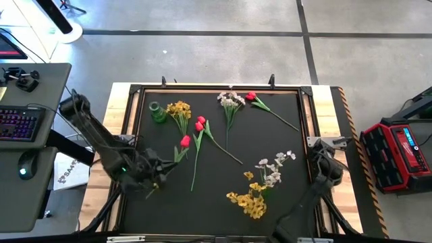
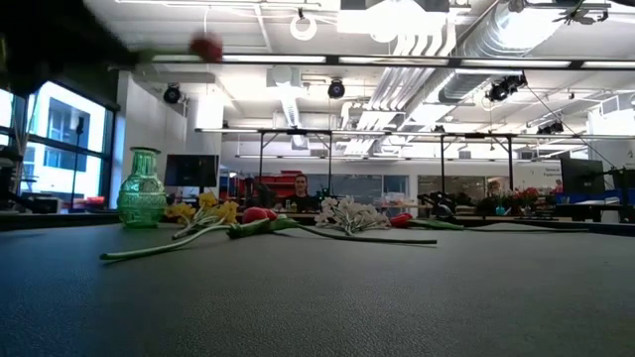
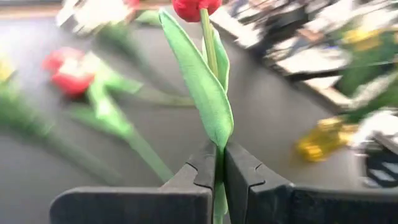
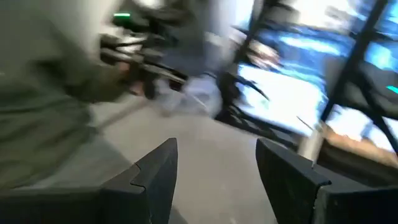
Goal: Sort flowers into vase by color
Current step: Put the red tulip into the green vase
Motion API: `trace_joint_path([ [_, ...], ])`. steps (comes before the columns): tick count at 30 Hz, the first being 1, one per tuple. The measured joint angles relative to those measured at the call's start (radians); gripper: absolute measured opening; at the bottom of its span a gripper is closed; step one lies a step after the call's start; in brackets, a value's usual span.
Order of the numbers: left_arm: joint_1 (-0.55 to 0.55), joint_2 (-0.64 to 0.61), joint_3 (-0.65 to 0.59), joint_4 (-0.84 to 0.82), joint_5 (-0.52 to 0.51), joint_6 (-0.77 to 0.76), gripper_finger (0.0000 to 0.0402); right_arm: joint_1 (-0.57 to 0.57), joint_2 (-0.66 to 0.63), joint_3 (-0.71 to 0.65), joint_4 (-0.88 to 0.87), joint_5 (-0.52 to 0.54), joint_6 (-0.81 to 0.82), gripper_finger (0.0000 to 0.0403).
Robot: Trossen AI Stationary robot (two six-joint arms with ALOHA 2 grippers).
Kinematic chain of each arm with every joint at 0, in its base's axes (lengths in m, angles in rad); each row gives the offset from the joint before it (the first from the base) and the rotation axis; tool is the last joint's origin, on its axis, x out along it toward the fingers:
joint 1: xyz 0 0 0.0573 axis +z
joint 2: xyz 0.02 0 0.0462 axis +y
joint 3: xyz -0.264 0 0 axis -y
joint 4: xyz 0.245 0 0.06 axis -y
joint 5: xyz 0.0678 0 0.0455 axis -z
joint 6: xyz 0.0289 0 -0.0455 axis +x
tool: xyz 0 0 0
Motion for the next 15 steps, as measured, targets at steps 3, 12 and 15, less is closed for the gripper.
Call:
trace_joint_path([
  [3, -0.003, -0.087, 0.0, 0.191, -0.012, 0.313, 0.0001, -0.07, -0.023, 0.064, -0.034, -0.05, -0.03, 0.0204],
  [12, 0.095, -0.269, 0.002, 0.643, -0.02, 1.213, 0.0001, -0.423, -0.202, 0.311, -0.613, 0.018, 0.119, 0.0204],
  [15, 0.186, -0.338, 0.001, 0.596, 0.037, 1.284, 0.0001, -0.567, -0.325, 0.19, -0.683, -0.076, 0.177, 0.0204],
])
